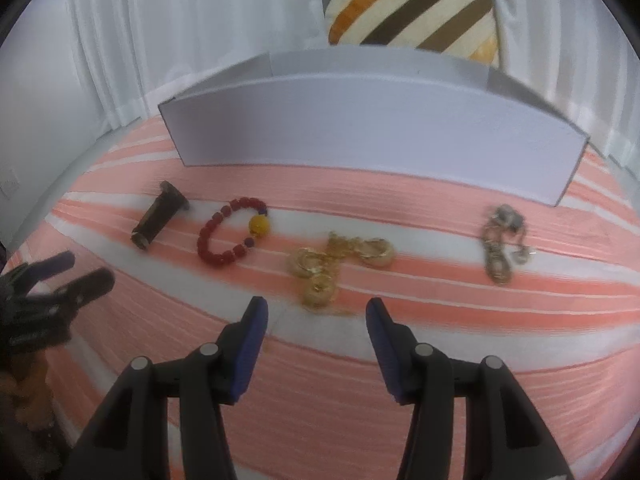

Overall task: Organize jewelry
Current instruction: 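Withdraw both tools from the box back over the remaining jewelry on the cloth, then grasp the gold ring chain with the right tool while the left tool grasps the black watch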

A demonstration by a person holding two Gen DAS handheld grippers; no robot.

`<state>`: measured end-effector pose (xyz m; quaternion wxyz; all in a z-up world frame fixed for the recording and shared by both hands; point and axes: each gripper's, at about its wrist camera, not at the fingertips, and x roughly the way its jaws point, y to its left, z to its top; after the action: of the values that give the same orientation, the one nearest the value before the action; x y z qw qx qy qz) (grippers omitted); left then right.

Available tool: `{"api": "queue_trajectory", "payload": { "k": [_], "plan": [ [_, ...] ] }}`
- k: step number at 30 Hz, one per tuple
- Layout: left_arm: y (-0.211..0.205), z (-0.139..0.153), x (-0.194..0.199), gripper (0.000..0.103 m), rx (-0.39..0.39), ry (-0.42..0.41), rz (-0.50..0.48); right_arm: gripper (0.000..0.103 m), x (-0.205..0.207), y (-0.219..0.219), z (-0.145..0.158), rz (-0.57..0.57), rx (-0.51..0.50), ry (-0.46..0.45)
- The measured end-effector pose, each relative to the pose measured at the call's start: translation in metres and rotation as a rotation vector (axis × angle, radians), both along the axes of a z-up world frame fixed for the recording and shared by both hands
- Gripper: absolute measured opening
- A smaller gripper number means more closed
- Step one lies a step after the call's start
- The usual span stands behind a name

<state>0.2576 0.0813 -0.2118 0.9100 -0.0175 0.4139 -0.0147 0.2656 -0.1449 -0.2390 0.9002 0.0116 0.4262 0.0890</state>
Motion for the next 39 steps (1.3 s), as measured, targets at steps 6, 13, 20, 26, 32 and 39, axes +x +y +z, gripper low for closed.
{"api": "queue_trajectory", "payload": {
  "k": [6, 13, 20, 26, 32, 39],
  "plan": [
    [0.006, 0.000, 0.000, 0.101, 0.001, -0.005, 0.005, 0.052, 0.027, 0.018, -0.012, -0.012, -0.051, 0.039],
    [0.012, -0.002, 0.004, 0.101, -0.015, 0.006, 0.008, 0.022, 0.020, 0.020, -0.013, 0.004, -0.124, 0.031],
    [0.005, 0.005, 0.015, 0.101, -0.036, 0.008, -0.021, 0.022, -0.012, 0.004, -0.012, 0.026, -0.135, 0.035],
    [-0.016, 0.015, 0.035, 0.101, -0.020, -0.027, -0.091, 0.022, -0.029, -0.016, -0.010, 0.000, -0.114, 0.044],
    [-0.032, 0.002, 0.064, 0.082, 0.002, 0.005, -0.144, 0.022, -0.035, -0.029, -0.008, -0.018, -0.103, 0.047],
    [-0.042, -0.013, 0.071, 0.060, 0.087, 0.007, -0.152, 0.022, -0.039, -0.032, -0.008, -0.016, -0.088, 0.042]
  ]
}}
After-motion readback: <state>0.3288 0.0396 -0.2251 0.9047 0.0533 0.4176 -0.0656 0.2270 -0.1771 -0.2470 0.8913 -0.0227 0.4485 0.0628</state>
